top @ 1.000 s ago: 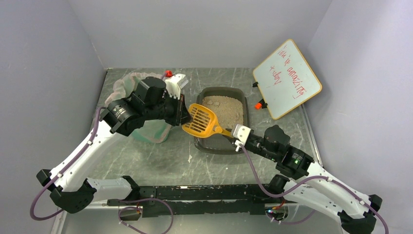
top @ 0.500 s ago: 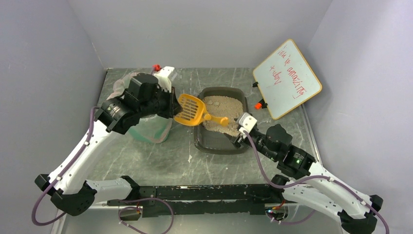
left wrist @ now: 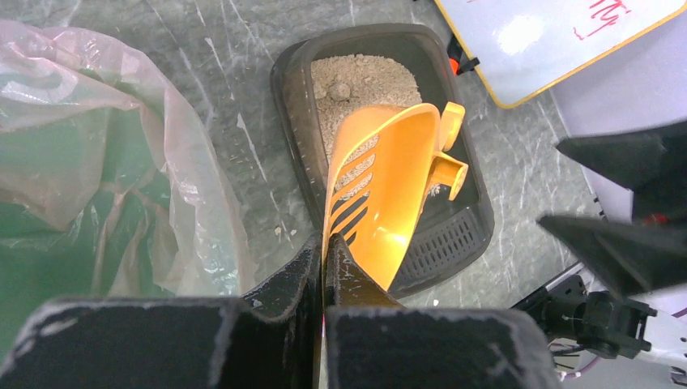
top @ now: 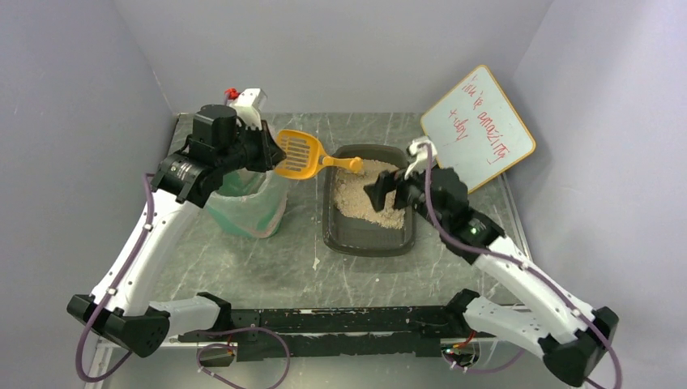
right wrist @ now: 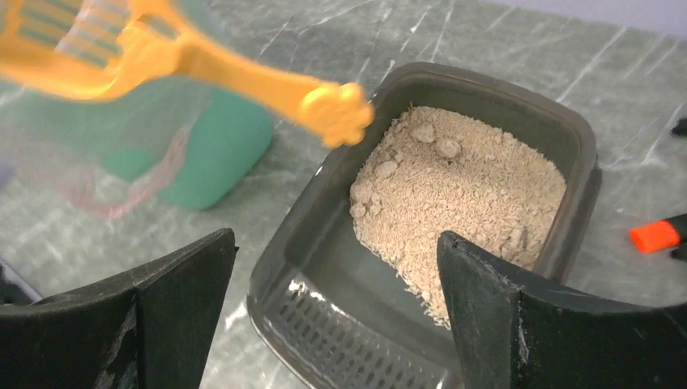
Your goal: Clean the litter box
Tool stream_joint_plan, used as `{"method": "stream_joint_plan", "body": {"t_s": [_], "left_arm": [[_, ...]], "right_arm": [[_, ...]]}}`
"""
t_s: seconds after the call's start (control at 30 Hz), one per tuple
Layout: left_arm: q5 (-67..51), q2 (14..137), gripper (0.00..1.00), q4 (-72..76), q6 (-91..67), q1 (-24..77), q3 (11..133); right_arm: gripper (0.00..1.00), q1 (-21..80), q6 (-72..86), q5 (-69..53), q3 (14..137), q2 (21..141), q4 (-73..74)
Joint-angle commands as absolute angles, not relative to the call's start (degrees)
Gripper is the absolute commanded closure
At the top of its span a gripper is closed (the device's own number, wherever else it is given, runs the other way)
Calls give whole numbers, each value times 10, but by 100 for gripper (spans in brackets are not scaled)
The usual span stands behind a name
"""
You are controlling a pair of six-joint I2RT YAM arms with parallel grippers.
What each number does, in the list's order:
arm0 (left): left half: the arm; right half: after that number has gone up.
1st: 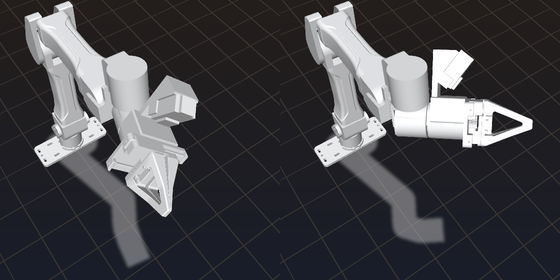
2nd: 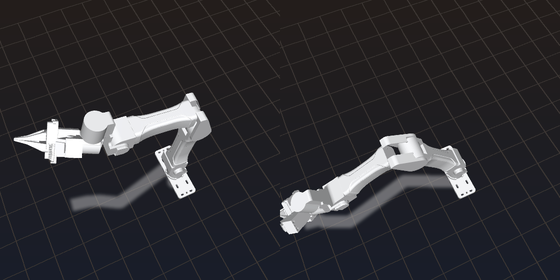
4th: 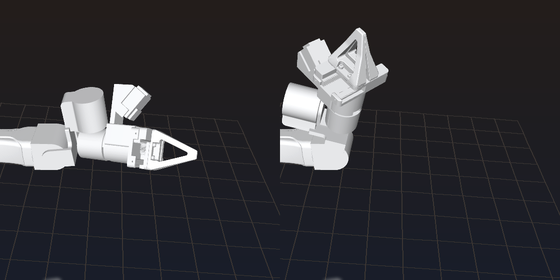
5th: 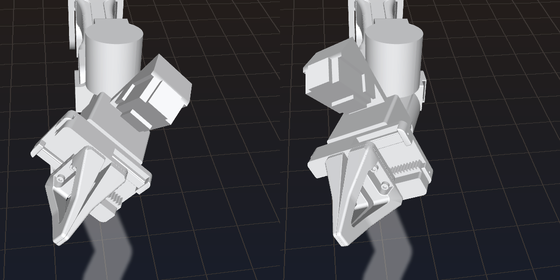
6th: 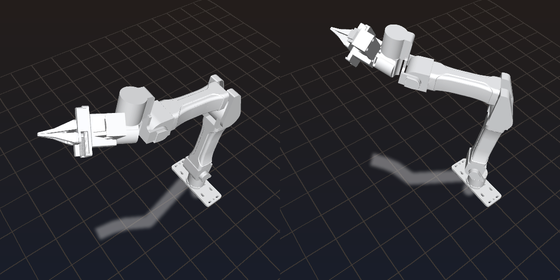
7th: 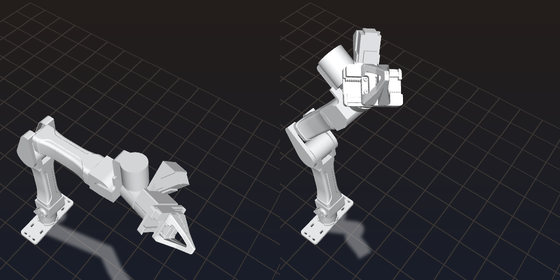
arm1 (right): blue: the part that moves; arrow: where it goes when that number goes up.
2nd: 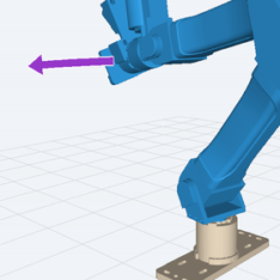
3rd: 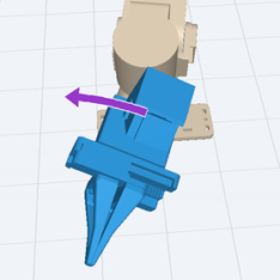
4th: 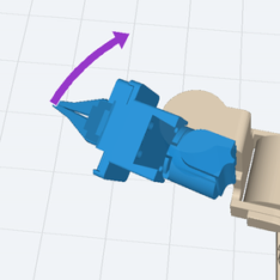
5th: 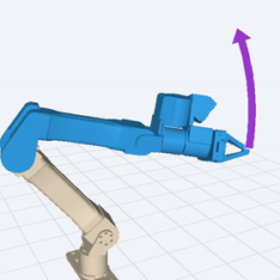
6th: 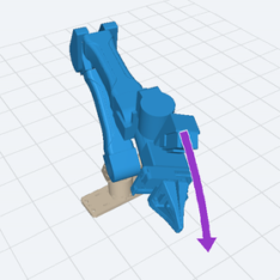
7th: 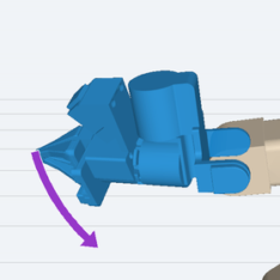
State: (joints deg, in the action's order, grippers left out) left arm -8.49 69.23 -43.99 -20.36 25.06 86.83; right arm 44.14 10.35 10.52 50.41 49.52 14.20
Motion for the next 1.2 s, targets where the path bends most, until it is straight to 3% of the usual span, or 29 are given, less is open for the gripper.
{"method": "stream_joint_plan", "body": {"t_s": [0.0,0.17,0.33,0.8,1.17], "left_arm": [[-175,696,95,-364,-223,216,849],[-240,706,95,-333,-244,189,841],[-303,712,95,-308,-265,167,819],[-423,708,95,-266,-317,153,799],[-476,695,95,-239,-332,153,759]], "right_arm": [[4,305,277,-127,527,551,65],[5,216,395,-303,490,579,-85],[5,177,507,-387,438,591,-224],[8,146,562,-416,397,571,-277],[12,139,691,-456,345,555,-479]]}}
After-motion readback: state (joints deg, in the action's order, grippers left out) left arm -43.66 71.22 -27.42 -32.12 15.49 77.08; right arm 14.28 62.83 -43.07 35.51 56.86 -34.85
